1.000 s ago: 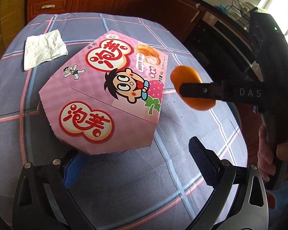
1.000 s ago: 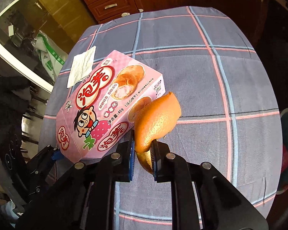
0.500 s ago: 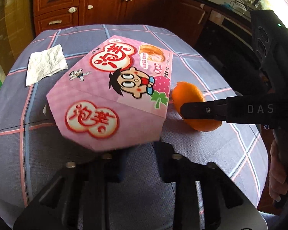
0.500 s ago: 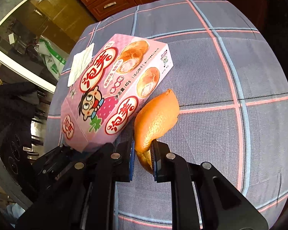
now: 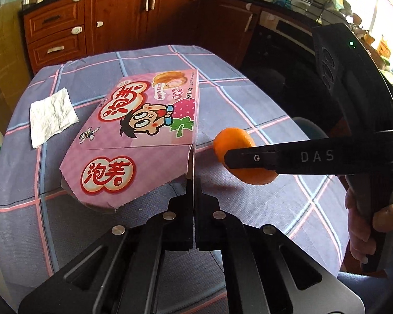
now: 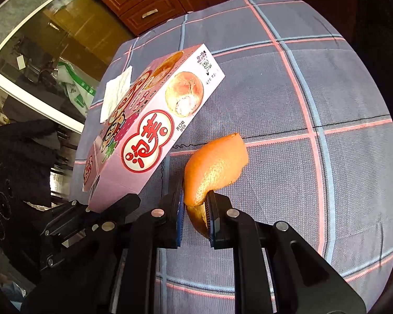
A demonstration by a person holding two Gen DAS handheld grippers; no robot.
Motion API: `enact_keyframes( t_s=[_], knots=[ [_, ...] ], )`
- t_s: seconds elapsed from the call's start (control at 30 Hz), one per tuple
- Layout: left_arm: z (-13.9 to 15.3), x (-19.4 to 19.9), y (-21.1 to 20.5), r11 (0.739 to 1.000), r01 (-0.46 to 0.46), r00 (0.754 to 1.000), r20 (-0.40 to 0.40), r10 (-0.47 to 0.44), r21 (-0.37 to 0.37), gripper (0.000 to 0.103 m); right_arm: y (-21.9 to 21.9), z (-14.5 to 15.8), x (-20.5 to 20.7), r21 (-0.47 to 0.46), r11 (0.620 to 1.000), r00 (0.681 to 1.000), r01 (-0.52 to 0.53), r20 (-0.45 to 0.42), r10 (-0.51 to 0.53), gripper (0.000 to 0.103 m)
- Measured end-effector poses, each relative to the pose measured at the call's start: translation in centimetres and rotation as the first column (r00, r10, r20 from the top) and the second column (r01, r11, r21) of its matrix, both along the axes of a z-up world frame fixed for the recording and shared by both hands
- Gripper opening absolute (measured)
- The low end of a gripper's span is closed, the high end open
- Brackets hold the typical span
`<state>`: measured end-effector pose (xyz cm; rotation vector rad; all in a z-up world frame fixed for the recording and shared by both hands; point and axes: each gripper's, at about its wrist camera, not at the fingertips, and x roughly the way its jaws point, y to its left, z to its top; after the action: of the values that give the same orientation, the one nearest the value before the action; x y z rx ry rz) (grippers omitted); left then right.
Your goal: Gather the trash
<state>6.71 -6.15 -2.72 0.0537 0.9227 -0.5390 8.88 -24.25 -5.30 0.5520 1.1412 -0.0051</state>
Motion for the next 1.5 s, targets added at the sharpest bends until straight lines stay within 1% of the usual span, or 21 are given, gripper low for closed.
enact_keyframes(
  t_s=[0.13, 0.2, 0.3, 0.33, 0.4, 0.47, 0.53, 0.7, 0.77, 0.8, 0.83, 0.87, 0.9, 0.97, 1.1, 1.17, 1.23, 1.3, 1.37, 1.43, 1.5],
  knots=[
    [1.5, -0.1, 0.6, 0.999, 0.030, 0.999, -0.041, -0.031, -0.040, 0.001, -0.2, 1.2, -1.0, -0.005, 1.000, 1.000, 0.004, 0.018, -0.004, 0.012],
    [2.1, -0.5, 1.8, 0.997, 0.044, 0.997, -0.054, -0.048, -0.059, 0.001, -0.3, 1.4, -1.5, -0.010, 1.000, 1.000, 0.010, 0.018, -0.009, 0.012],
    [2.2, -0.9, 4.1, 0.995, 0.039, 0.996, -0.071, -0.046, -0.095, 0.001, -0.2, 1.5, -1.9, -0.017, 1.000, 1.000, 0.011, 0.015, -0.011, 0.011],
    [2.2, -1.1, 5.3, 0.993, 0.022, 0.996, -0.082, -0.031, -0.117, 0.001, -0.1, 1.7, -1.9, -0.016, 1.000, 1.000, 0.010, 0.016, -0.010, 0.008],
    [2.1, -1.3, 7.2, 0.987, -0.019, 0.995, -0.103, 0.003, -0.158, 0.001, 0.3, 2.1, -1.7, -0.026, 1.000, 1.000, 0.000, 0.022, 0.001, 0.008],
    [1.7, -1.3, 9.6, 0.976, -0.084, 0.990, -0.130, 0.059, -0.200, 0.001, 0.9, 2.5, -1.3, -0.042, 0.999, 1.000, -0.017, 0.022, 0.018, 0.008],
    [1.3, -1.2, 11.2, 0.970, -0.128, 0.985, -0.141, 0.100, -0.207, 0.001, 1.3, 2.3, -0.9, -0.044, 0.999, 1.000, -0.026, 0.009, 0.027, 0.008],
    [1.1, -1.4, 12.9, 0.973, -0.144, 0.985, -0.123, 0.122, -0.183, 0.002, 2.5, 0.4, -0.4, -0.043, 0.998, 0.998, -0.048, -0.050, 0.046, 0.008],
    [0.8, -1.5, 13.5, 0.973, -0.137, 0.986, -0.120, 0.116, -0.186, 0.002, 3.2, -0.2, -0.3, -0.015, 0.997, 0.993, -0.077, -0.089, 0.075, 0.012],
    [0.6, -1.5, 13.7, 0.975, -0.130, 0.987, -0.116, 0.110, -0.182, 0.002, 3.6, -0.5, -0.3, 0.013, 0.996, 0.989, -0.091, -0.115, 0.091, 0.016],
    [0.3, -1.7, 13.8, 0.978, -0.121, 0.988, -0.114, 0.103, -0.172, 0.002, 3.9, -0.5, -0.4, 0.038, 0.994, 0.986, -0.098, -0.130, 0.102, 0.032],
    [-0.1, -1.7, 14.1, 0.979, -0.118, 0.988, -0.116, 0.099, -0.168, 0.002, 4.3, -0.3, -0.4, 0.035, 0.994, 0.984, -0.106, -0.138, 0.110, 0.042],
    [-0.5, -1.8, 14.4, 0.978, -0.117, 0.988, -0.123, 0.097, -0.170, 0.002, 4.7, 0.2, -0.3, 0.006, 0.993, 0.983, -0.120, -0.138, 0.120, 0.044],
    [-1.3, -1.7, 14.9, 0.976, -0.127, 0.985, -0.141, 0.103, -0.177, 0.004, 5.4, 1.2, -0.2, -0.016, 0.989, 0.981, -0.145, -0.135, 0.142, 0.054],
    [-2.3, -1.5, 15.7, 0.974, -0.134, 0.982, -0.156, 0.106, -0.185, 0.006, 5.9, 3.8, 0.8, -0.041, 0.988, 0.986, -0.147, -0.086, 0.144, 0.059],
    [-2.6, -1.5, 15.7, 0.977, -0.117, 0.984, -0.154, 0.090, -0.177, 0.006, 5.8, 4.7, 2.1, -0.062, 0.989, 0.990, -0.133, -0.055, 0.130, 0.072],
    [-2.7, -1.5, 15.5, 0.983, -0.096, 0.987, -0.144, 0.073, -0.159, 0.007, 6.0, 4.5, 4.0, -0.084, 0.987, 0.991, -0.135, -0.040, 0.132, 0.074],
    [-2.8, -1.5, 15.4, 0.986, -0.084, 0.989, -0.135, 0.064, -0.147, 0.009, 6.1, 3.5, 5.9, -0.086, 0.987, 0.990, -0.134, -0.044, 0.131, 0.074],
    [-2.9, -1.3, 15.3, 0.987, -0.076, 0.990, -0.130, 0.057, -0.142, 0.009, 6.0, 2.1, 7.5, -0.069, 0.989, 0.990, -0.132, -0.054, 0.128, 0.074],
    [-3.1, -1.1, 15.1, 0.988, -0.076, 0.990, -0.125, 0.059, -0.135, 0.009, 6.2, 0.4, 8.7, -0.029, 0.991, 0.989, -0.130, -0.076, 0.128, 0.074],
    [-3.1, -1.0, 14.8, 0.991, -0.078, 0.992, -0.107, 0.066, -0.113, 0.017, 6.7, -0.6, 9.0, 0.006, 0.991, 0.987, -0.134, -0.092, 0.134, 0.074]
  ],
)
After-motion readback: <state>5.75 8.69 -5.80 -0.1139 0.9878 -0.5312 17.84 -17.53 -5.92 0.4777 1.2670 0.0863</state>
